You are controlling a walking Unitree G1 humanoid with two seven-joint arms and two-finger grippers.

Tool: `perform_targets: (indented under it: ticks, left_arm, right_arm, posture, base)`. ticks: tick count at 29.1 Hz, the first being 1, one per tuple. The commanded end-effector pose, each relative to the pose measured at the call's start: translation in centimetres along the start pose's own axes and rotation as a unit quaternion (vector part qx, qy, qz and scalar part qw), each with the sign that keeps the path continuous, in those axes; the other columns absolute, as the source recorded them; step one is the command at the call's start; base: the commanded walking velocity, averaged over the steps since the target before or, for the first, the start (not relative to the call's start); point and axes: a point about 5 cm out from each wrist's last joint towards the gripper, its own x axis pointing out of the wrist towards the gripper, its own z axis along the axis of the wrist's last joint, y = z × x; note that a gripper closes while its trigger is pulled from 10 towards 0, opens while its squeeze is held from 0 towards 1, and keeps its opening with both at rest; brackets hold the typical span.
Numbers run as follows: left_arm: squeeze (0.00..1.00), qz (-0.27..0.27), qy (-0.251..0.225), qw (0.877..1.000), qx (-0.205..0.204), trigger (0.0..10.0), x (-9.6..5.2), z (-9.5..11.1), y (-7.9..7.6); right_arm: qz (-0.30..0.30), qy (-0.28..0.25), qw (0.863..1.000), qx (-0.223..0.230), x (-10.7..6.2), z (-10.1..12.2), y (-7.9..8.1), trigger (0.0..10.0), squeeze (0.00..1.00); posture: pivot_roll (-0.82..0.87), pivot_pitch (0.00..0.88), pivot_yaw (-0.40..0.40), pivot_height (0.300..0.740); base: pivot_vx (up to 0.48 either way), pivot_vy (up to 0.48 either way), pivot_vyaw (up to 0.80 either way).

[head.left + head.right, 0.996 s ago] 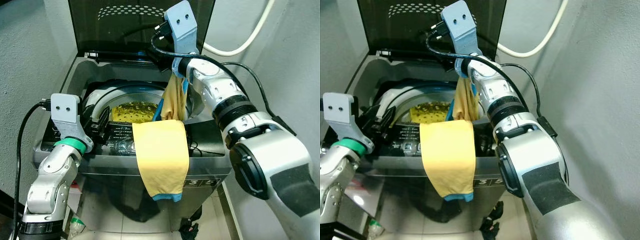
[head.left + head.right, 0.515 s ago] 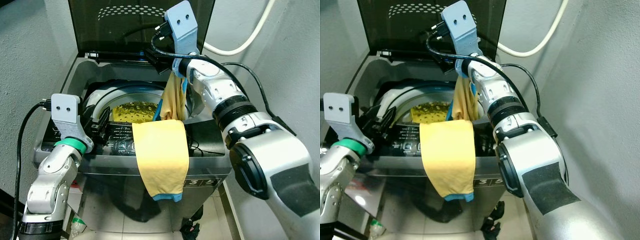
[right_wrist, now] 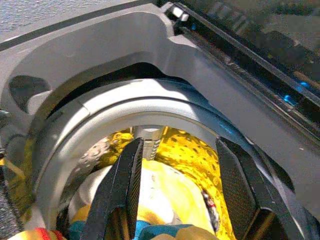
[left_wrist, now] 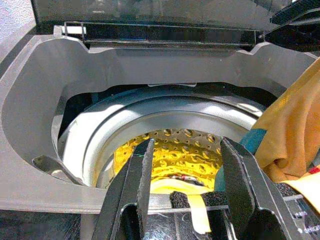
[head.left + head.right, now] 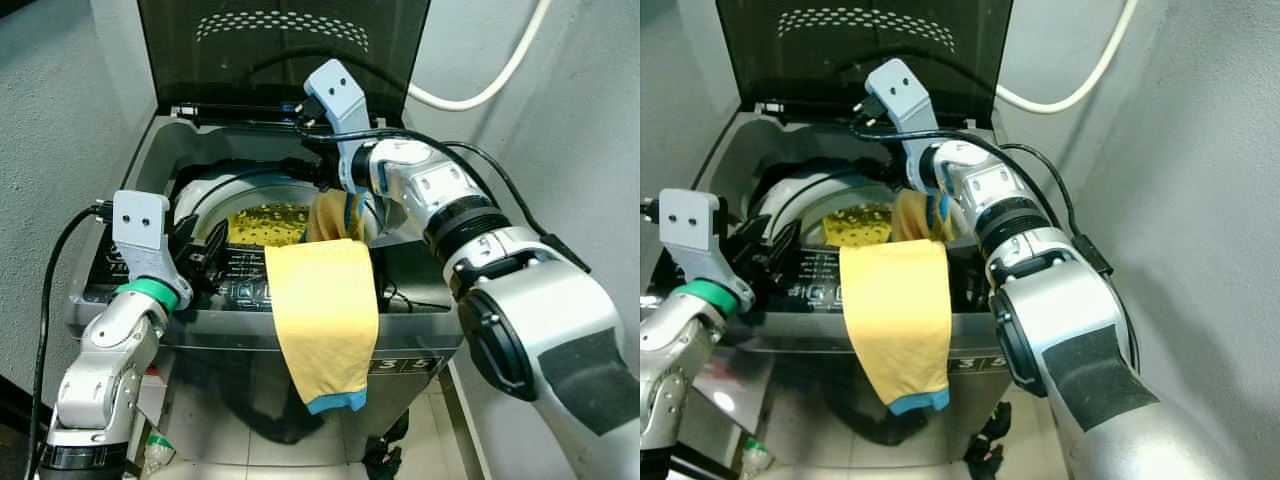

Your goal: Clothes washing

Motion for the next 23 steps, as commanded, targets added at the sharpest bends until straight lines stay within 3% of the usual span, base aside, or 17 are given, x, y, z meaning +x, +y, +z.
perform_targets:
  ticks: [1,5,6,7,9,11,12,19,23]
  left_arm:
    - [0.0,-0.006,0.007,1.0,-0.001,10.0,-0.1,-0.2,-0.2]
    - [0.0,-0.006,0.007,1.0,-0.001,10.0,-0.1,-0.2,-0.2]
    - [0.0,-0.005,0.006,1.0,-0.002,10.0,-0.2,-0.1,-0.2]
    - [0.0,-0.005,0.006,1.0,-0.002,10.0,-0.2,-0.1,-0.2]
    - [0.0,-0.002,0.006,1.0,-0.002,10.0,-0.3,-0.2,-0.1]
    - [0.0,-0.001,0.007,1.0,-0.003,10.0,-0.4,-0.2,-0.1]
    - [0.0,0.0,0.007,1.0,-0.003,10.0,-0.4,-0.2,-0.1]
    - [0.0,0.0,0.008,1.0,-0.002,10.0,-0.5,-0.2,-0.1]
    - [0.0,0.001,0.008,1.0,-0.002,10.0,-0.6,-0.2,-0.1]
  right_arm:
    - [-0.011,-0.006,1.0,-0.008,-0.2,0.6,-0.4,10.0,0.0]
    - [-0.012,-0.007,1.0,-0.004,-0.2,1.3,-0.5,10.0,0.0]
    - [0.014,-0.033,0.998,0.057,-0.3,2.4,-0.3,10.0,0.0]
    - [0.014,-0.033,0.998,0.057,-0.3,2.4,-0.3,10.0,0.0]
    - [0.029,-0.104,0.983,0.145,-0.7,4.6,-0.5,10.0,0.0]
    - [-0.027,-0.12,0.985,0.123,-1.1,5.4,-1.4,10.0,0.0]
    - [-0.036,-0.133,0.983,0.121,-1.2,5.8,-1.6,10.0,1.0]
    - [-0.051,-0.194,0.97,0.14,-1.6,7.9,-1.8,10.0,1.0]
    - [-0.061,-0.198,0.968,0.14,-1.7,8.0,-2.0,10.0,1.0]
  posture:
    - [0.1,0.008,0.003,0.74]
    - [0.1,0.009,-0.004,0.74]
    - [0.1,0.009,-0.004,0.74]
    - [0.1,0.009,-0.004,0.74]
    - [0.1,0.009,-0.004,0.74]
    - [0.1,0.009,-0.004,0.74]
    - [0.1,0.009,-0.004,0.74]
    - [0.1,0.016,-0.014,0.74]
    - [0.11,0.019,-0.014,0.74]
  base:
    - [0.0,0.0,0.0]
    - [0.0,0.0,0.0]
    - [0.0,0.0,0.0]
    - [0.0,0.0,0.0]
    - [0.0,0.0,0.0]
    - [0.0,0.0,0.0]
    - [0.0,0.0,0.0]
    - [0.0,0.0,0.0]
    - [0.0,0.0,0.0]
